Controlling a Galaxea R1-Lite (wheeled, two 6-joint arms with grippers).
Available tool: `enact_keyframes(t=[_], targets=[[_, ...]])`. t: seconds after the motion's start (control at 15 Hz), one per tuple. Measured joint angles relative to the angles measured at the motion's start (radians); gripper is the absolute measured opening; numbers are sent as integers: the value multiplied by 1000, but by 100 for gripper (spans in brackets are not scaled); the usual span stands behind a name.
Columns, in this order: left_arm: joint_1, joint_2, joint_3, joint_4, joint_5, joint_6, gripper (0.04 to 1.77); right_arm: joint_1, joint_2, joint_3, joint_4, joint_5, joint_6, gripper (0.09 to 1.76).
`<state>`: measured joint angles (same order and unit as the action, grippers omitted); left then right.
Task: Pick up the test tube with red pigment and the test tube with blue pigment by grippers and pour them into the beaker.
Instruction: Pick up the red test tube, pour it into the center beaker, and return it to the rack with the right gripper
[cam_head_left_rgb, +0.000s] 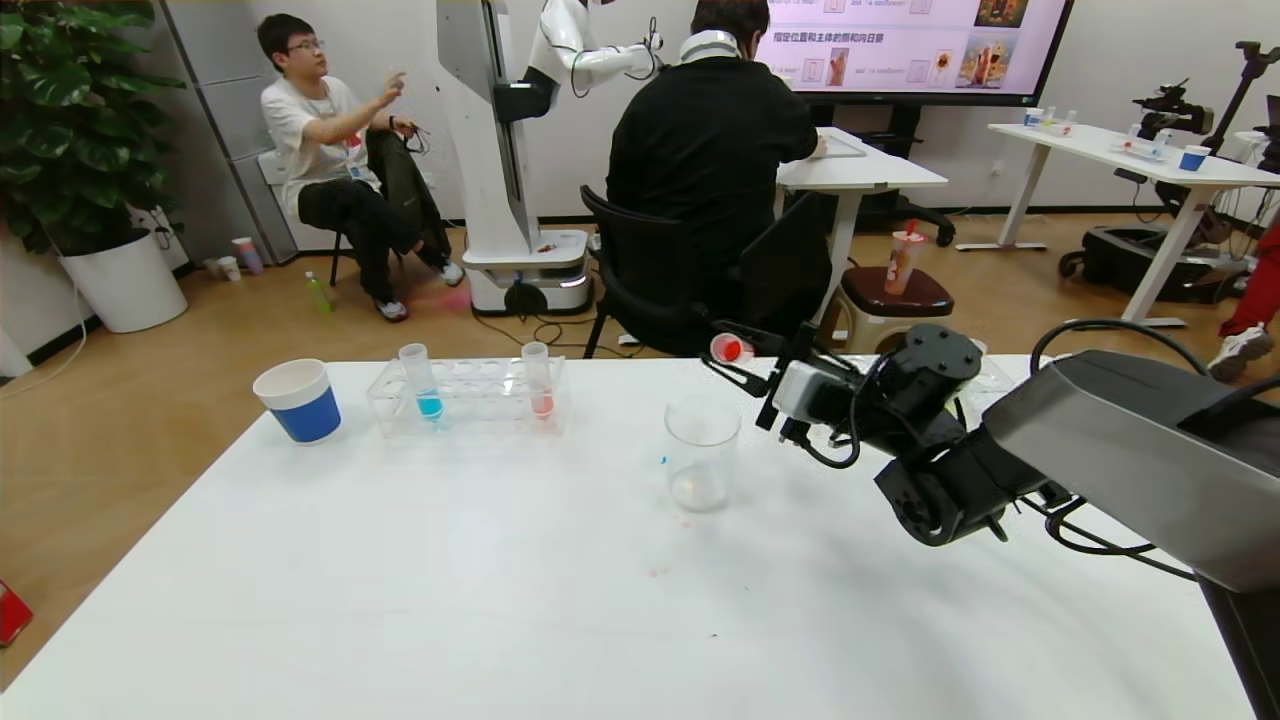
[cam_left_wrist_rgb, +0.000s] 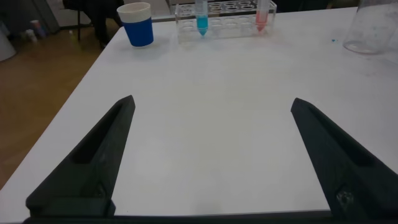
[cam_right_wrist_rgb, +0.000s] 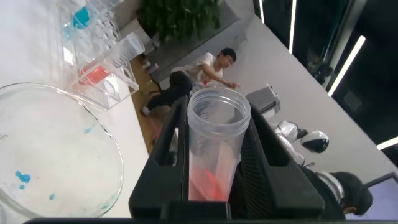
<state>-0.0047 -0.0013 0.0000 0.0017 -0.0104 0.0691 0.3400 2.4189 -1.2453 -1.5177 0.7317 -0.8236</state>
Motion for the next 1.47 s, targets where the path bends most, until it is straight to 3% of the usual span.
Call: enact_keyframes(t=[0.67, 1.47], targets=[[0, 0, 0, 0, 0, 1, 175, -9, 43, -90, 15, 126, -227, 49], [0, 0, 0, 0, 0, 1, 175, -12, 57, -124, 51, 183, -461, 49]])
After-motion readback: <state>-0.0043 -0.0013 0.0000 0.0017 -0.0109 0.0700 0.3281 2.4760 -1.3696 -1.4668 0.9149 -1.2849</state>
